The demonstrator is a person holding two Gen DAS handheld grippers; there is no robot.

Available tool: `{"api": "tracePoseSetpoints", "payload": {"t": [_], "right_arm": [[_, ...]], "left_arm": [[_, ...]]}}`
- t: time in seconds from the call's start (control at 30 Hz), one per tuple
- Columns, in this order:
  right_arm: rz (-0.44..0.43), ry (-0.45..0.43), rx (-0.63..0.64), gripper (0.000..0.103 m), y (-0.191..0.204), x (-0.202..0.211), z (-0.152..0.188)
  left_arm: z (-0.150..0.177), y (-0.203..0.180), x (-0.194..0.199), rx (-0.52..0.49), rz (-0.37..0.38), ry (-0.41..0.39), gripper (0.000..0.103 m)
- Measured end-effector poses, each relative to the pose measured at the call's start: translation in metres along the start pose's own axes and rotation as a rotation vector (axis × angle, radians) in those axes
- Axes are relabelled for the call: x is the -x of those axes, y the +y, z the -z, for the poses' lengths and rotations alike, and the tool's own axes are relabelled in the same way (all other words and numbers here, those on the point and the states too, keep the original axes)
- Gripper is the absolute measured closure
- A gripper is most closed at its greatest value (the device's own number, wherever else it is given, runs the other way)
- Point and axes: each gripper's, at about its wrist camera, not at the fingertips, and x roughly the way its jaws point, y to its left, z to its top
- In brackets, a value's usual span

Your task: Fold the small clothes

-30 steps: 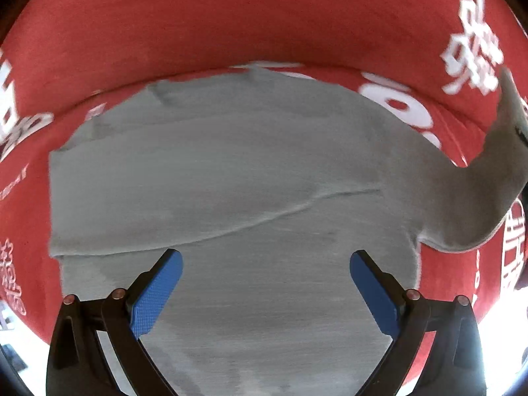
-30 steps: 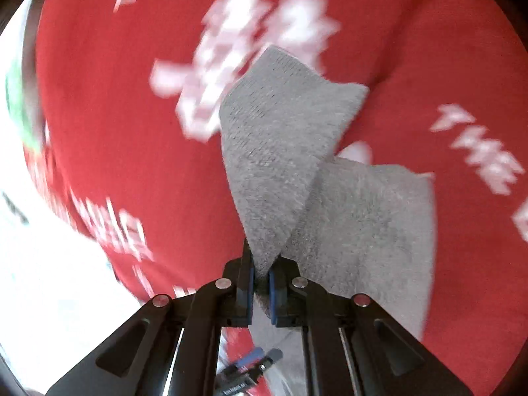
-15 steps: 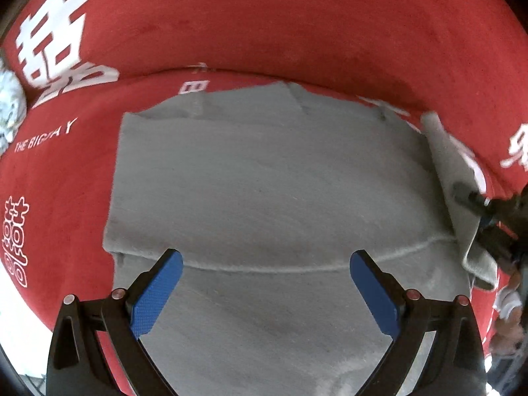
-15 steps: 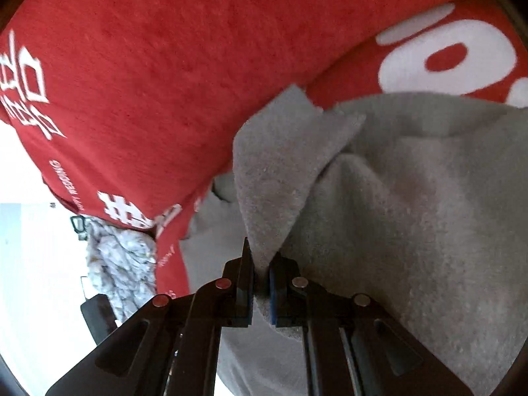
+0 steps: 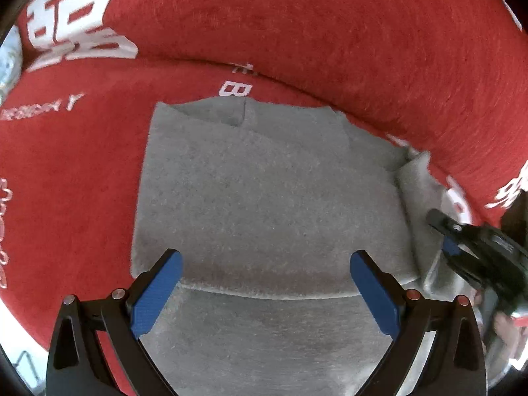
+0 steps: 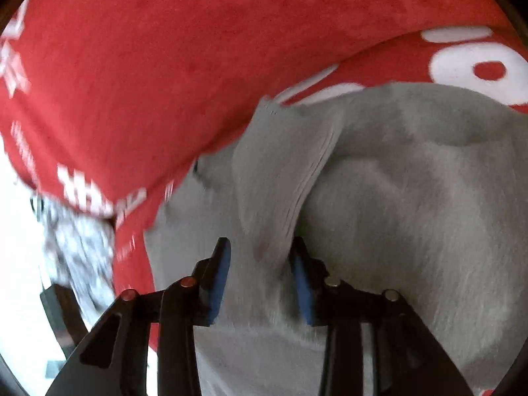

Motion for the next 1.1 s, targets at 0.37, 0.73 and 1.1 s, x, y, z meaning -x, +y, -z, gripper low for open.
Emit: {"api": "tracePoseSetpoints", "payload": {"t": [0.37, 0.73, 1.1], "right_arm": [[-0.012, 0.242, 0.442, 0.092, 0.088, -0.053, 0.062], [-0.002, 0.184, 0.079, 0.068, 0.007, 0.017, 0.083], [-0.089, -0.045, -0.445, 0.066, -0.120, 0.086, 0.087]], "left_arm": [[-0.015, 0.023, -0.013, 0.153, 0.355, 0.095, 0.001], [-0.014, -0.003, -0.033, 0.090, 0.359, 0.157, 0.001], [-0.021, -0.017, -0.045, 0.078, 0.320, 0.195, 0.040]]}}
